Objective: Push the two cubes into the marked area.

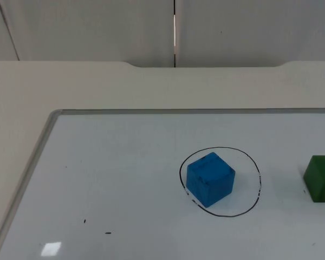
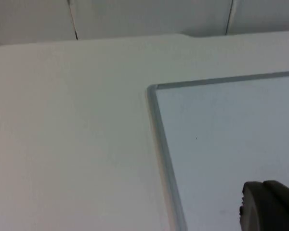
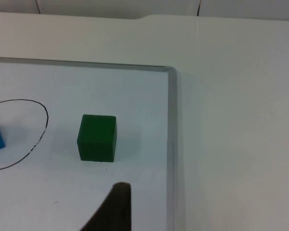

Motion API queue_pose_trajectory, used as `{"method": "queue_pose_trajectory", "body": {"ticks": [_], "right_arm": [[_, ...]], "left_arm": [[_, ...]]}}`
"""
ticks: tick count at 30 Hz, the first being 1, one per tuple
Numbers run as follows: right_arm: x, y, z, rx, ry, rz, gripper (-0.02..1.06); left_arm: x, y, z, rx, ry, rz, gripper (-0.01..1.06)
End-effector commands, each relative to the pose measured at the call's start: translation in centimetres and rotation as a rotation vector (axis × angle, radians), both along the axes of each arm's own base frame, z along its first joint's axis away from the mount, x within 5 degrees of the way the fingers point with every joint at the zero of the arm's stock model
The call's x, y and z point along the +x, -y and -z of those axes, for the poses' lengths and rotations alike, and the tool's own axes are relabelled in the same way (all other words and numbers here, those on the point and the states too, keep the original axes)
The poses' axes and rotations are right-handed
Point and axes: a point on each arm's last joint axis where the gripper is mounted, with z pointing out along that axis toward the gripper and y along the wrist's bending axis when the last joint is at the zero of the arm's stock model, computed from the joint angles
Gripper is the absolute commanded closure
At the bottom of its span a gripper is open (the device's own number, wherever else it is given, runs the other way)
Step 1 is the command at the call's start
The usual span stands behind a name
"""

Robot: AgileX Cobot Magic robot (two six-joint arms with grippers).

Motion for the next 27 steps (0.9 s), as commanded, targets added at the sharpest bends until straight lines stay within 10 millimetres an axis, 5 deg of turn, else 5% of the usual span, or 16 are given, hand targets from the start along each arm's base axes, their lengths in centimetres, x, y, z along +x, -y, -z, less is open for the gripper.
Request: {"method": "queue_pose_trajectory", "body": {"ticks": [1, 27], "right_arm": [[-0.03, 0.01, -0.04, -0.002, 0.009, 0.004, -0.01], [0.69, -0.29, -0.23, 0.021, -0.034, -0.013, 0.00]], "left_arm": [[0.47, -0.02, 1.49, 0.006, -0.064, -0.012, 1.05], [1.11, 0.04, 1.85, 0.001, -0.032, -0.013, 1.05]]}}
